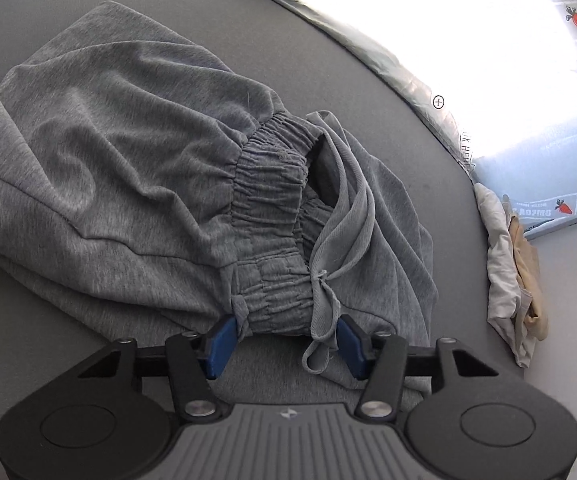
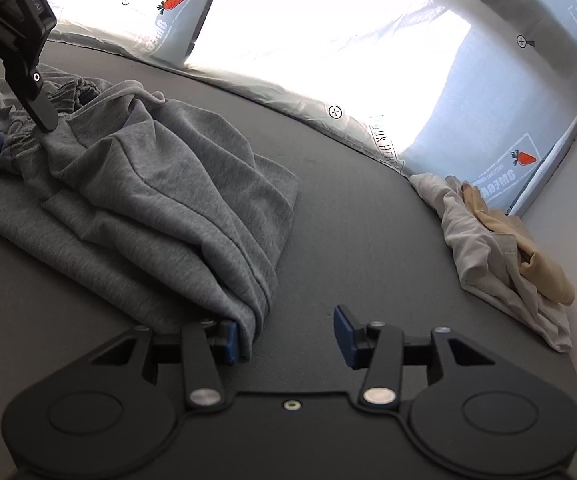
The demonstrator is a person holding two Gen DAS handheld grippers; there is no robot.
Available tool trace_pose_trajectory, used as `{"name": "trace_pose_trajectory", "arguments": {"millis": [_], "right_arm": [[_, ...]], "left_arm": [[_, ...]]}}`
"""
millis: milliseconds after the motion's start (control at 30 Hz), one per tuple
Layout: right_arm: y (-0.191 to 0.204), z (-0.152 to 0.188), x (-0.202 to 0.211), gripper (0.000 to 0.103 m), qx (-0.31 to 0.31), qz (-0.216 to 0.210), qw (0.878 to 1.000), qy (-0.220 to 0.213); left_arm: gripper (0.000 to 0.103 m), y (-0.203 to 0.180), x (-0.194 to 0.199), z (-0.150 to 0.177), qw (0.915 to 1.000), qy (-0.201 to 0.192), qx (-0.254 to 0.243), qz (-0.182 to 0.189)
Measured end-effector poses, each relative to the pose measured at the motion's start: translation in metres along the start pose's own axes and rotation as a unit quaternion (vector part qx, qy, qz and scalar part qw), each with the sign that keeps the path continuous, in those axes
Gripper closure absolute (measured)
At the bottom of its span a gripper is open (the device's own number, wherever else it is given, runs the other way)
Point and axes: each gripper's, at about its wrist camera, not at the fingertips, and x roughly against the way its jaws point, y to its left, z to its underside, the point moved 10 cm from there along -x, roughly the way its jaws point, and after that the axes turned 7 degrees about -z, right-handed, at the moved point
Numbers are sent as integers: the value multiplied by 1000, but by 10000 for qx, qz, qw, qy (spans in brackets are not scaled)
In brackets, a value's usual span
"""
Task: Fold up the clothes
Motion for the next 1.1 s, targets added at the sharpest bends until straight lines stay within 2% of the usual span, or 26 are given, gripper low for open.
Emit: {"name": "trace_pose_trajectory", "arguments": {"millis": [67,100,133,233,400,433,467,500,533,700,767,867,967,1100], "right_arm": [[-2,2,0,56,-166,-52,9998,-59],[-4,3,0,56,-252,-84,9996,-97],[-5,4,0,56,-338,-116,9993,-134],[-7,6,1,56,-490,-185,9984,-236],[-7,7,1,56,-486,-187,9981,-320],[-7,8,1,56,-482,-186,9981,-330],[-7,8,1,56,-483,-189,9981,-333],[-7,8,2,56,-486,-192,9981,-335],[-7,8,2,56,-495,-200,9980,-334],[-10,8,2,56,-547,-230,9977,-329],[-10,9,2,55,-556,-220,9977,-329],[-11,10,2,53,-570,-205,9976,-331],[-11,10,2,53,-558,-177,9977,-332],[-10,9,2,52,-493,-135,9981,-333]], "left_arm": [[48,-4,3,3,9966,124,453,674],[48,-4,3,4,9956,168,531,757],[48,-5,0,4,9958,202,537,719],[48,-6,-7,6,9996,101,81,239],[49,-15,-21,9,9995,181,-217,129],[57,-18,-23,10,9992,177,-334,98],[79,-22,-25,10,9988,192,-433,81],[93,-25,-25,11,9986,201,-479,112],[100,-27,-24,12,9984,208,-499,165],[101,-39,9,13,9958,-219,-799,399],[101,-35,25,17,9946,-347,-902,376],[101,-9,25,25,9968,-255,-755,87],[99,21,5,34,9981,16,-543,-282],[100,26,-7,43,9954,128,-778,-543]]}}
